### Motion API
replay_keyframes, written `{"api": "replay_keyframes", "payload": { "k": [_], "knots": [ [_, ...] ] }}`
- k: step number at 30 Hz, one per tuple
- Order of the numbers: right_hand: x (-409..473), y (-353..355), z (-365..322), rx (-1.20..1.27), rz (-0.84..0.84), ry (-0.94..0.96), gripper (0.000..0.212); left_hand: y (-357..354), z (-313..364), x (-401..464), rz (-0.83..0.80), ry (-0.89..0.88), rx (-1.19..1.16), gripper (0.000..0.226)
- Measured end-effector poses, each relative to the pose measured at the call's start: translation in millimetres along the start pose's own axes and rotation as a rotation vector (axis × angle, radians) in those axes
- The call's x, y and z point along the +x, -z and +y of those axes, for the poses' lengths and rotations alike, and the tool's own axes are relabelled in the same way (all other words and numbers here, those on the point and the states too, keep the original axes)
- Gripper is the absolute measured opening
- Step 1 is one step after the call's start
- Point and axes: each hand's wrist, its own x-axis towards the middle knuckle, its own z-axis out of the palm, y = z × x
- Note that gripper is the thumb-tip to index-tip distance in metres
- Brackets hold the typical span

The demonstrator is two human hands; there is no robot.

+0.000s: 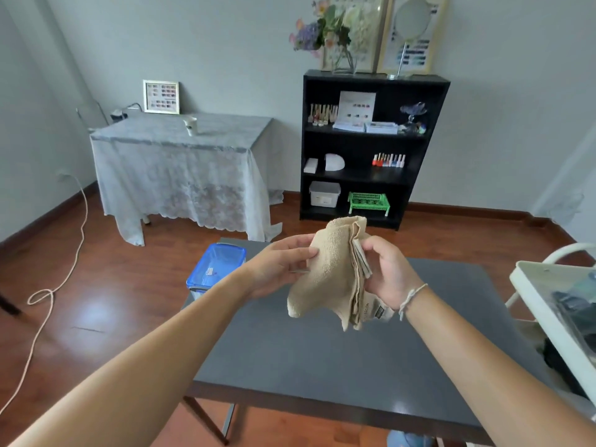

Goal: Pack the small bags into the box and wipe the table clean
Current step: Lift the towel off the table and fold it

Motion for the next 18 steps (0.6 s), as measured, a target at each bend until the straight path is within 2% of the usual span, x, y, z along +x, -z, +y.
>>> {"api": "replay_keyframes", "payload": {
  "k": [3, 6, 9, 11, 14, 16, 18],
  "knots": [
    [-1, 9, 7, 0.022, 0.036, -0.049, 0.034, -2, -8, 5, -0.018, 0.024, -0.092, 0.024],
    [-1, 18, 19, 0.027, 0.02, -0.079, 0.04, 0, -13, 5, 0.075, 0.025, -0.118, 0.018],
    [-1, 19, 40, -0.18, 0.117, -0.159, 0.052, 3, -18, 2, 0.147, 0.05, -0.102, 0.011],
    [1, 15, 55, -0.394, 0.266, -0.178, 0.038, 7, -22, -2, 0.168, 0.078, -0.062, 0.007],
    [11, 11, 68, -0.491, 0.366, -0.152, 0.011, 21, -28, -14, 0.207, 0.108, 0.008, 0.01],
    [17, 5, 70, -0.53, 0.361, -0.139, 0.009, 36, -31, -24, 0.268, 0.125, 0.063, 0.012],
    [25, -4, 73, -0.629, 0.336, -0.135, 0.019, 53, -32, -35, 0.316, 0.129, 0.124, 0.013]
  ]
}}
